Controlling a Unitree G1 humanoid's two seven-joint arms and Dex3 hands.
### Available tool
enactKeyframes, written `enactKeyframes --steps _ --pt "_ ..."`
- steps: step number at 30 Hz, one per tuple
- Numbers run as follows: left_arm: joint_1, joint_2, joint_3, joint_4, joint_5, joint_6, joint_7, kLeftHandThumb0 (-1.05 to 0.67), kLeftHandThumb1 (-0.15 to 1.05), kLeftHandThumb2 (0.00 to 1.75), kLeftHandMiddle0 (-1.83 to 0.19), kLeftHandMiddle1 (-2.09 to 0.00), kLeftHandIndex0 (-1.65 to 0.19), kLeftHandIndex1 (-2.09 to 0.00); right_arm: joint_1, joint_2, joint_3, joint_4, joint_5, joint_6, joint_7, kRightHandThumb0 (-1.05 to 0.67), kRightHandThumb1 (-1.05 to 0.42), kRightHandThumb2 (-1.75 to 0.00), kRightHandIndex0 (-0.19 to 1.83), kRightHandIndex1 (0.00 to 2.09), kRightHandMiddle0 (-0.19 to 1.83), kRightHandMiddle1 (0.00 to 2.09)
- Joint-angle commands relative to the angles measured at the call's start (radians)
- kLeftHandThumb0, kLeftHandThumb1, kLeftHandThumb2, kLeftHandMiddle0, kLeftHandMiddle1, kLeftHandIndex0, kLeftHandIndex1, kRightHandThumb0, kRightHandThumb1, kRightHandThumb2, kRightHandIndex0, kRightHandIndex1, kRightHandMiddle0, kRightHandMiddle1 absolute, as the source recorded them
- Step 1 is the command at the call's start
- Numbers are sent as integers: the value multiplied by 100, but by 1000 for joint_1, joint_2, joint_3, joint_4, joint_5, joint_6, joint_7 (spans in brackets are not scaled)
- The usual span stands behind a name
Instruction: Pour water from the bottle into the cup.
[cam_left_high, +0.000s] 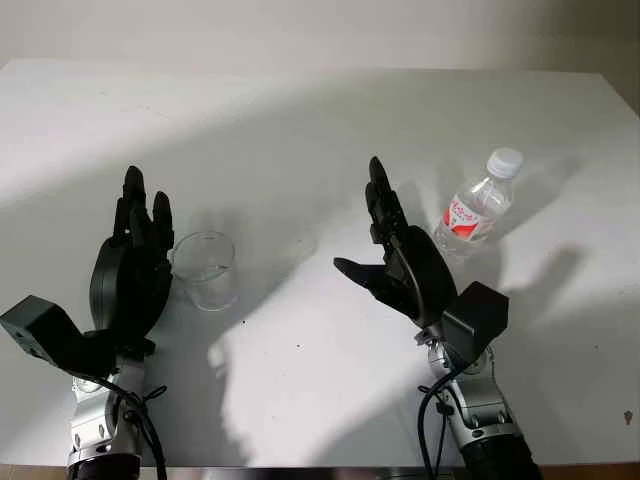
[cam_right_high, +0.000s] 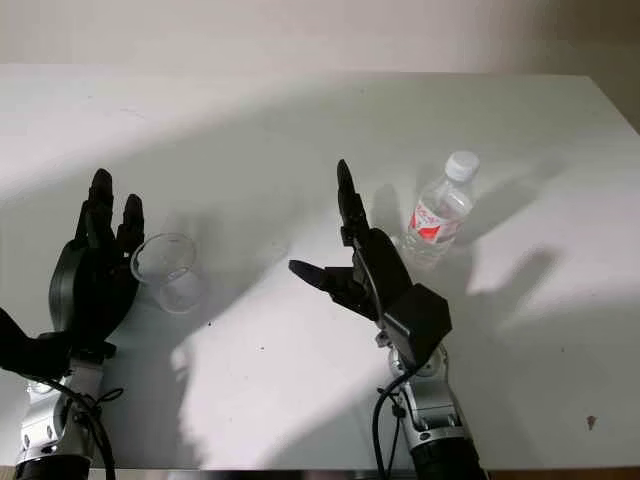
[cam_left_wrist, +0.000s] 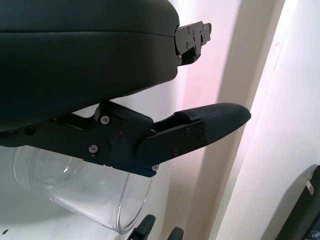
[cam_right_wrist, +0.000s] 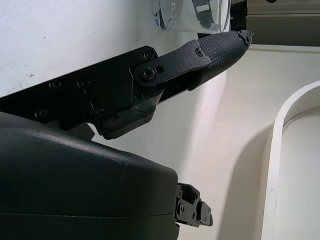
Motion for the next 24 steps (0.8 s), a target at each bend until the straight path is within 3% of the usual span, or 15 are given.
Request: enactKeyframes --steps 1,11,15,19,24 --pt "9 3 4 7 0 -8 -6 -77 105 70 19 0 19 0 -7 -1 6 -18 -2 6 1 -95 -101 -6 -19 0 -19 0" --pt "-17 22 8 30 16 -10 -2 -75 105 72 19 0 19 0 -32 -42 14 20 -20 21 46 -97 -103 -6 -19 0 -19 0" --pt "-31 18 8 53 13 -25 -14 -76 105 71 19 0 19 0 9 -78 5 -54 75 18 165 -96 -102 -5 -19 0 -19 0" --pt "-61 11 10 96 5 -41 -30 -76 105 71 19 0 19 0 69 -167 -52 -232 240 38 319 -90 -101 -5 -19 0 -19 0" --pt "-90 9 3 134 10 -52 -35 -77 105 72 19 0 19 0 47 -238 -122 -340 330 63 376 -89 -102 -6 -19 0 -19 0"
